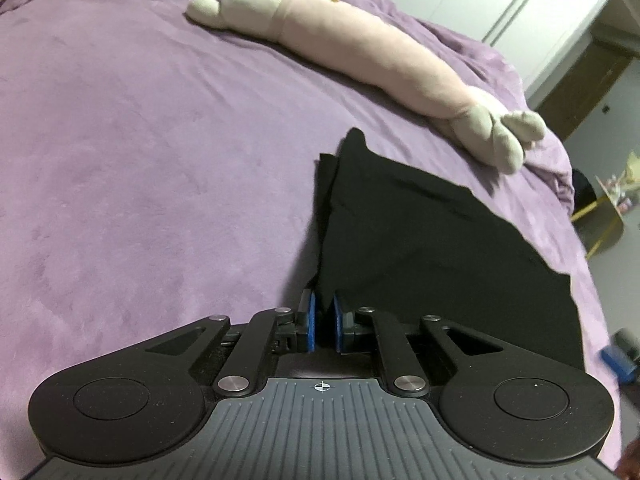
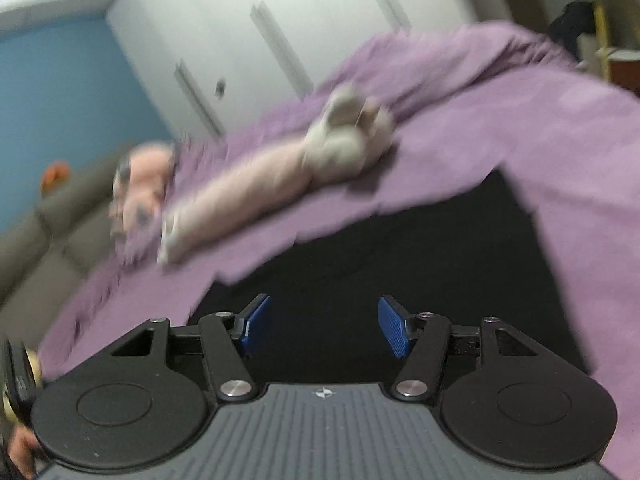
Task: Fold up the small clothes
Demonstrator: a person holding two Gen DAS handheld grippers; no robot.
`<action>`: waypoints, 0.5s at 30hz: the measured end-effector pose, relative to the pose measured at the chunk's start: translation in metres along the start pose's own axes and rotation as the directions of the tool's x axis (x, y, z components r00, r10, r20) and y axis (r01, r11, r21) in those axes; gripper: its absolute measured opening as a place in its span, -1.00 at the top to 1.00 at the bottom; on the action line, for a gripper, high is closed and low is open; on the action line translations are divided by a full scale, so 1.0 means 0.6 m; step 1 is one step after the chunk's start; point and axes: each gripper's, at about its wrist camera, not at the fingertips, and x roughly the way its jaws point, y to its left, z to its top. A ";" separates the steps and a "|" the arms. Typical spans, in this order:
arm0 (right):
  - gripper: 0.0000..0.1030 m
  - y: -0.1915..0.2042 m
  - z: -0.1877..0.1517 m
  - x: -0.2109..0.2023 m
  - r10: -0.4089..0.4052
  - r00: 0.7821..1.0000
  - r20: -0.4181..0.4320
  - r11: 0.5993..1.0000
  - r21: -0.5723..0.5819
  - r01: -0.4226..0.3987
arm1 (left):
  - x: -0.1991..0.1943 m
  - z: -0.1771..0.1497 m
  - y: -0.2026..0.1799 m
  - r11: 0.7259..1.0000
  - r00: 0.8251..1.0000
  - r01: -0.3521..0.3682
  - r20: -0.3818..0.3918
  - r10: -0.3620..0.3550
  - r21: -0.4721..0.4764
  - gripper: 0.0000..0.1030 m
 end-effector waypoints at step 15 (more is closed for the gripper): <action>0.53 0.103 -0.073 0.121 -0.138 0.977 -0.163 0.985 -0.129 0.118 | -0.002 -0.029 0.045 0.947 0.965 0.222 -0.083 -0.247 -0.232 0.21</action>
